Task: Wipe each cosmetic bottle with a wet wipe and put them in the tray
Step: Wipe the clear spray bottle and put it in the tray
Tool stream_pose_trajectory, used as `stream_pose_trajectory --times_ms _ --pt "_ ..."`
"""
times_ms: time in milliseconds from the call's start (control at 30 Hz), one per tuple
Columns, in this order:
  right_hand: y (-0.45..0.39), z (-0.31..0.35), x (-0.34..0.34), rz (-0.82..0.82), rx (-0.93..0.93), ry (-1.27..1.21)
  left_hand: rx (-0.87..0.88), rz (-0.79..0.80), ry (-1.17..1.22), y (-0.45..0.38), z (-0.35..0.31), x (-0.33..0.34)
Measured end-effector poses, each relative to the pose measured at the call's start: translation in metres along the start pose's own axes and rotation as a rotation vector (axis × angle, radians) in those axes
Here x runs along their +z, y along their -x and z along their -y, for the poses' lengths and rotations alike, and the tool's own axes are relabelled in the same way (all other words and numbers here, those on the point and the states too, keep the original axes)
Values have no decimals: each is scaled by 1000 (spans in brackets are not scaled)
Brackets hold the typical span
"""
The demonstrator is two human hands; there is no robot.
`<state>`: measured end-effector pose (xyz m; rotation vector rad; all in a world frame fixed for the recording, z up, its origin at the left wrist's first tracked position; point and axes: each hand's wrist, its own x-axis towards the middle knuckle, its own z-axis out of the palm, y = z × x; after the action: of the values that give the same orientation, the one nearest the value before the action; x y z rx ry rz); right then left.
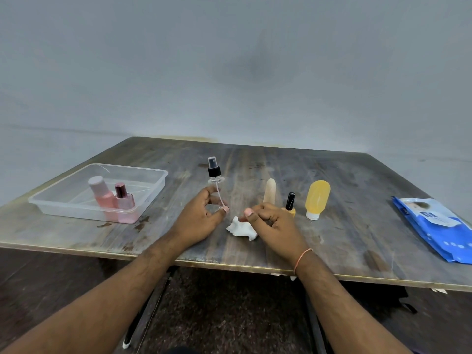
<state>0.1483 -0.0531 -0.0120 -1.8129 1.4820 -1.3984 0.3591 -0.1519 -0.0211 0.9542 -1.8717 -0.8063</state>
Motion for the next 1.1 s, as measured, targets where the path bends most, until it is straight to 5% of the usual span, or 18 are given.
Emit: stream_pose_trajectory --times_ms 200,667,900,1100 --pt "-2 -4 2 -134 4 -29 83 78 -115 6 -7 0" --pt "3 10 4 -172 0 -137 350 69 -623 7 -41 -11" --pt "-9 46 22 -174 -13 -72 532 183 -691 -13 -65 -71" --pt "-54 107 58 -84 -68 -24 494 144 -781 -19 -89 -162"
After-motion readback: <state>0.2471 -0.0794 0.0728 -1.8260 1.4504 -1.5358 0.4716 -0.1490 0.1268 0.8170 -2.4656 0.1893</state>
